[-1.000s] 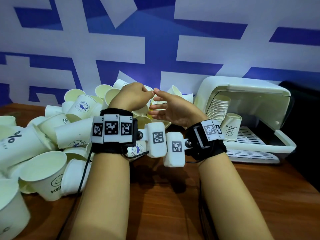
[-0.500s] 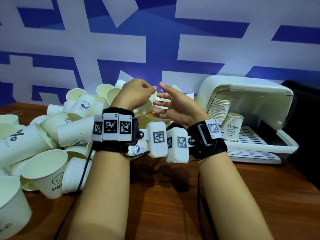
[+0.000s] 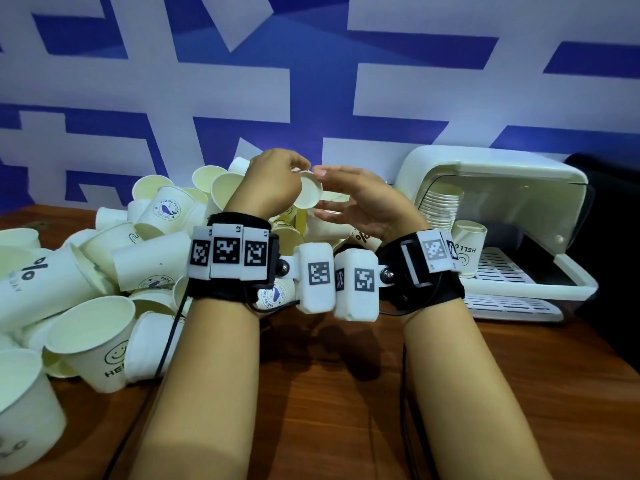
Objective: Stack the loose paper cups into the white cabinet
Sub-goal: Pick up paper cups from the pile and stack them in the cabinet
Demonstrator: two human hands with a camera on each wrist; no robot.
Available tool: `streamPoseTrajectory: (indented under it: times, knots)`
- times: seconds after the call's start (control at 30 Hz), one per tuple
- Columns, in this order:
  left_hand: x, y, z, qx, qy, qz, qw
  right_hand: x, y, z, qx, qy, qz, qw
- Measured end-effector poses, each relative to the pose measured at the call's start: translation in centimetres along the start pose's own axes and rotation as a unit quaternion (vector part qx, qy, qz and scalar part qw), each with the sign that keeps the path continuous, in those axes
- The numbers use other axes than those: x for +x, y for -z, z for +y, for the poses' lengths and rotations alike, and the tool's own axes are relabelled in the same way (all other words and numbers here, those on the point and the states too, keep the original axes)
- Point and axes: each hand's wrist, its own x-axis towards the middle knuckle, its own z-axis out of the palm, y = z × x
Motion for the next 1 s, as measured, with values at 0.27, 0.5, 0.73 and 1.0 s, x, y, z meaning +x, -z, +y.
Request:
streamPoseTrajectory:
  times: [0.27, 0.5, 0.73, 1.0]
  knots:
    - [0.1, -0.4, -0.1, -0.048, -0.032, 0.042, 0.997, 0.1, 0.6, -0.3, 0.001, 0.027, 0.028, 0.999]
    - [0.4, -0.6, -0.5, -0.083, -0.056, 0.088, 0.991, 0.4, 0.5, -0.3, 0.084, 0.071, 0.015, 0.994]
    - [0.6, -1.2, -0.1, -0.178, -0.063, 0.076, 0.979, -0.5, 1.0, -1.2, 0.044, 0.093, 0.062, 0.993]
    - [-0.1, -3.4, 4.0, -0.266, -0.124, 0.018, 0.956, -5.2, 4.6, -4.9, -0.131, 0.105, 0.121, 0.978]
